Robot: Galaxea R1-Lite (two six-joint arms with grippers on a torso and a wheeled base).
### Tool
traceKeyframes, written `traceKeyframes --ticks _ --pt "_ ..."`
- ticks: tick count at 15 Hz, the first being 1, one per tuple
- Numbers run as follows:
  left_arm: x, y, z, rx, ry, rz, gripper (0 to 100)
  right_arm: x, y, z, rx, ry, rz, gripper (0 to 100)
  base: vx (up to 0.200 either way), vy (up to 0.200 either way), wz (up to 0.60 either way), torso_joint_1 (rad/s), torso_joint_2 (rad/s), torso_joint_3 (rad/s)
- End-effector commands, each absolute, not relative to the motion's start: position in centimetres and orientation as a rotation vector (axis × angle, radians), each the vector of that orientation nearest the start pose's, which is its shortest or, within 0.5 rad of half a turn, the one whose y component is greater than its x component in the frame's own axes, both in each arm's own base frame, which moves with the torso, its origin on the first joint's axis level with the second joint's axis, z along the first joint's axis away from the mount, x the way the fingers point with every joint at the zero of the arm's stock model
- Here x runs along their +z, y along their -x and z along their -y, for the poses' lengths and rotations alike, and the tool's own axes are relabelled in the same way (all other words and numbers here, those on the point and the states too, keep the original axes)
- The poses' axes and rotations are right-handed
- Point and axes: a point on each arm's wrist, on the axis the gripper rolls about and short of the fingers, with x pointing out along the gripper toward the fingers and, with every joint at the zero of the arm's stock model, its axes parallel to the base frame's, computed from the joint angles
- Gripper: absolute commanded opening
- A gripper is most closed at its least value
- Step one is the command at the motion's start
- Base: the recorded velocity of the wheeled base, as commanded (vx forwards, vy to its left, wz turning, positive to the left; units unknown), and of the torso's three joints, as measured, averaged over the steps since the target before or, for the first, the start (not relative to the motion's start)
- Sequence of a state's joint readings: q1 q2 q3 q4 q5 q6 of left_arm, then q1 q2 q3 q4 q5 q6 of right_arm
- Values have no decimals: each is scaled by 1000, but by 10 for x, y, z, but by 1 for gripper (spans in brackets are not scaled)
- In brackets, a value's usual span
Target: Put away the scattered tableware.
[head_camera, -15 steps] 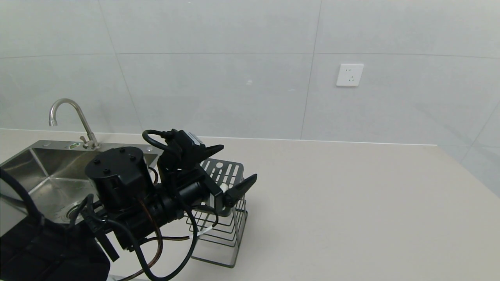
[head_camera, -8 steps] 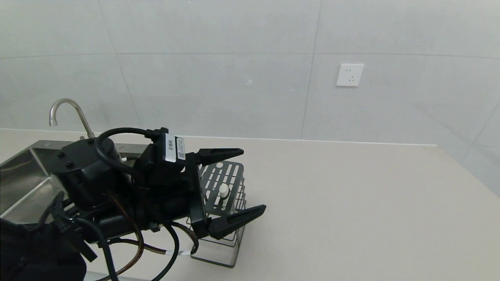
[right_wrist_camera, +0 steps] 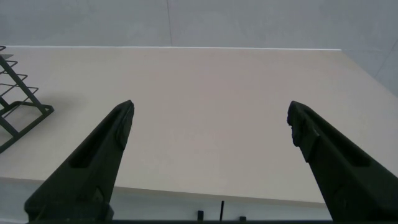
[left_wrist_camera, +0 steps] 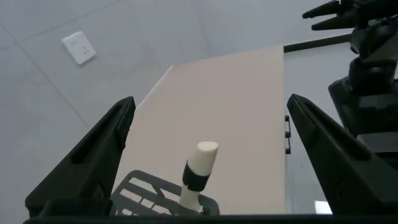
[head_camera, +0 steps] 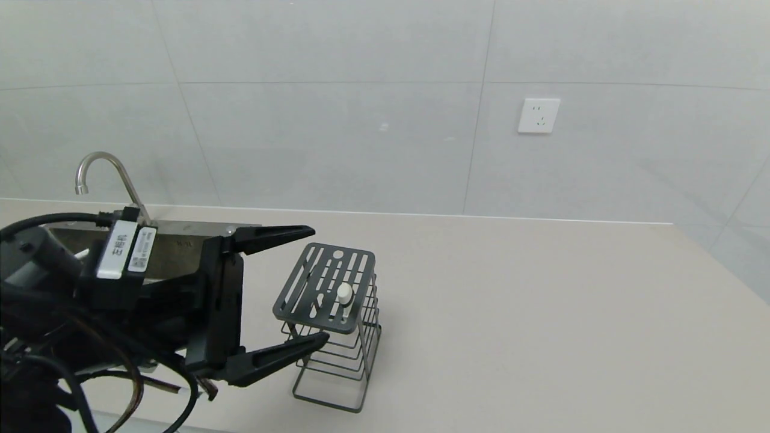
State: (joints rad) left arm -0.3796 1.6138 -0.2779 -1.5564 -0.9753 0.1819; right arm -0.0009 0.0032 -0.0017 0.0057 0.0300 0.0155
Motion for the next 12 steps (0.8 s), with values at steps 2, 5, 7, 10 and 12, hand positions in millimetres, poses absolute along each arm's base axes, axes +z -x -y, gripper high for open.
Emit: traceKeyframes --ticks 2,5,7,10,12 --pt "177 -159 79 -1302 -212 381 100 75 23 -1 29 -15 -9 100 0 0 0 0 0 0" --pt "181 -120 50 -1190 -227 419 100 75 23 -1 29 -15 -9 100 0 0 0 0 0 0" --pt "186 -95 30 -1066 -178 416 100 75 23 -1 29 -15 -9 100 0 0 0 0 0 0" --pt "199 -44 14 -860 -115 480 100 75 22 -1 29 -16 -11 100 0 0 0 0 0 0" --pt "191 0 18 -798 -53 525 100 75 22 -1 29 -16 -11 100 0 0 0 0 0 0"
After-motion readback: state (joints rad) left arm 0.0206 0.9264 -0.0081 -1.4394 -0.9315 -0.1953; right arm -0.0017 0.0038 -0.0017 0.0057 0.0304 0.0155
